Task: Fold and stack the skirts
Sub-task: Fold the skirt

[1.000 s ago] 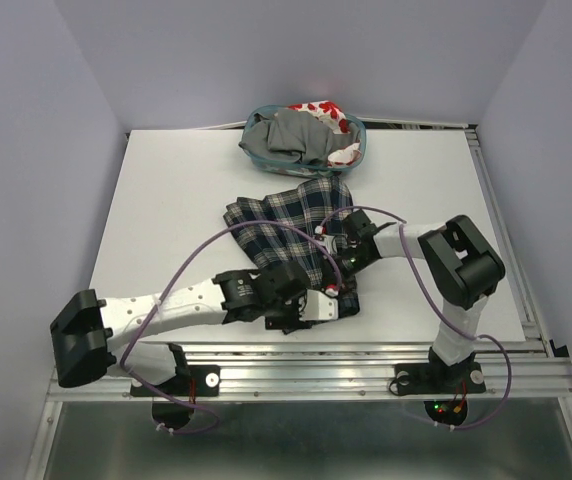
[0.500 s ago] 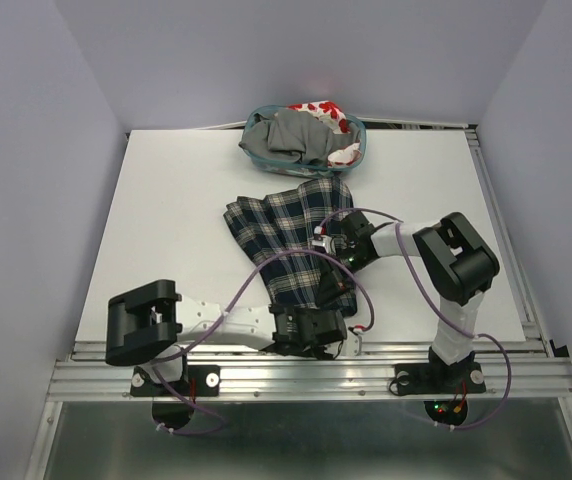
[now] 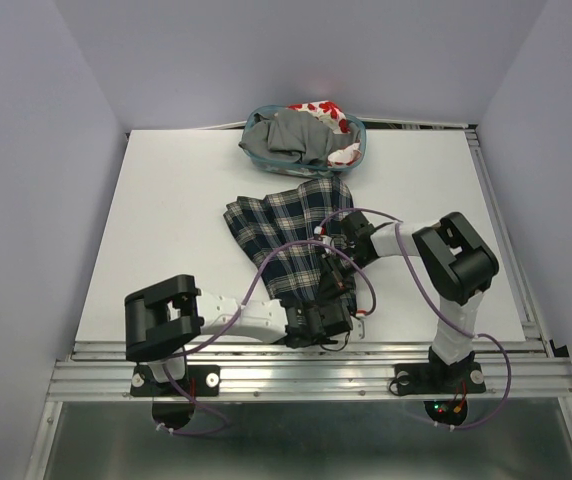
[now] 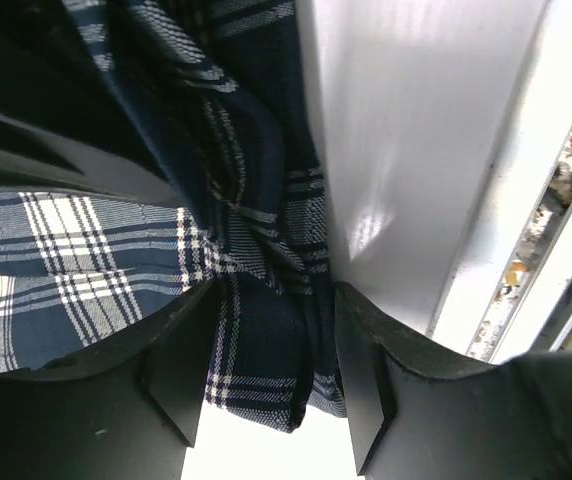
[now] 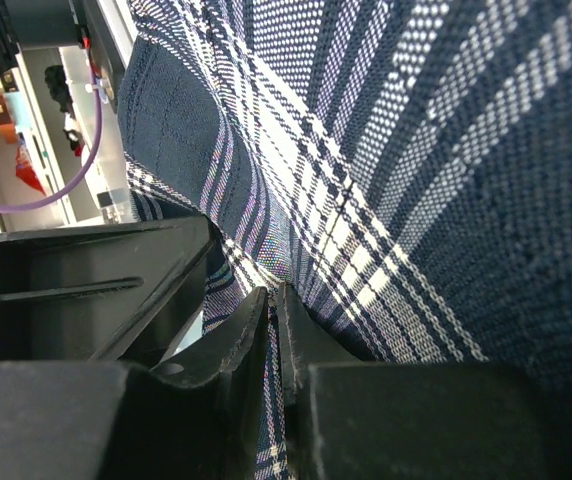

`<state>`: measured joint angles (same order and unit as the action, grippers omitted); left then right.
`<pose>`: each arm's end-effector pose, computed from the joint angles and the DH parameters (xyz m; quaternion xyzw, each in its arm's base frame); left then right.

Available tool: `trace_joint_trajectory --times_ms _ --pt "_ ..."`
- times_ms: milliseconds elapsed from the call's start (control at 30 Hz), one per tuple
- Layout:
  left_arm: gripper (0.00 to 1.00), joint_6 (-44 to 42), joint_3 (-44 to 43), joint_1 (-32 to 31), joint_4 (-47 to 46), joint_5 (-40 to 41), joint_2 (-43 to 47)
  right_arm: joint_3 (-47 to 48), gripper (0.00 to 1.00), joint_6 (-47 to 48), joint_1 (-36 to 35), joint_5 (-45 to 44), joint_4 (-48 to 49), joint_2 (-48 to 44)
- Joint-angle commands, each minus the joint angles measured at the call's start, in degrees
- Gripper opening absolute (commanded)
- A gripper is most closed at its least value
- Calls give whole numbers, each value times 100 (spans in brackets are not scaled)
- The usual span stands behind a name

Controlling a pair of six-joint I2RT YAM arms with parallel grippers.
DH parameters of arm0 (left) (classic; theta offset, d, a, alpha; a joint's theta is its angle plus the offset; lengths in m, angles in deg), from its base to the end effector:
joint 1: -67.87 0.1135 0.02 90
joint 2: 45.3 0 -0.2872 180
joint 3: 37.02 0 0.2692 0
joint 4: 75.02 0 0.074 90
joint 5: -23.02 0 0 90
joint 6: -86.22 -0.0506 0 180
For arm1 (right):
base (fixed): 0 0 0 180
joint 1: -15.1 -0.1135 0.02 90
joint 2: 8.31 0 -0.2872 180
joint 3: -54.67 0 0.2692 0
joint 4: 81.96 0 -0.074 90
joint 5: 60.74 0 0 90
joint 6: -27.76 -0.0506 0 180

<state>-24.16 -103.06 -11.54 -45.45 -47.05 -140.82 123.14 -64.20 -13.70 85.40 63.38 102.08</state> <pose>0.0803 -0.3355 0.1626 0.6963 0.6468 0.0157 0.3109 0.2813 0.2026 0.1035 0.2569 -0.8396 -0.4779 0.0245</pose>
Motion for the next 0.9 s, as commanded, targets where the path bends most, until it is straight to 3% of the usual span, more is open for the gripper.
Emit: trace_joint_trajectory --times_ms 0,533,600,733,767,867 --pt "62 70 -36 -12 -86 407 157 -5 15 284 -21 -666 78 308" --pt "62 -80 -396 163 229 196 -502 22 14 389 -21 -569 -54 290" --pt "56 -80 -431 181 265 144 -563 -5 14 389 -21 -560 -54 264" --pt "33 -71 -493 251 326 82 -572 -22 14 459 -21 -534 -107 229" --pt "20 -63 -510 269 335 38 -564 -14 14 494 -21 -525 -151 194" --pt "0 -71 -572 304 458 -250 -398 48 14 564 -21 -525 -256 115"
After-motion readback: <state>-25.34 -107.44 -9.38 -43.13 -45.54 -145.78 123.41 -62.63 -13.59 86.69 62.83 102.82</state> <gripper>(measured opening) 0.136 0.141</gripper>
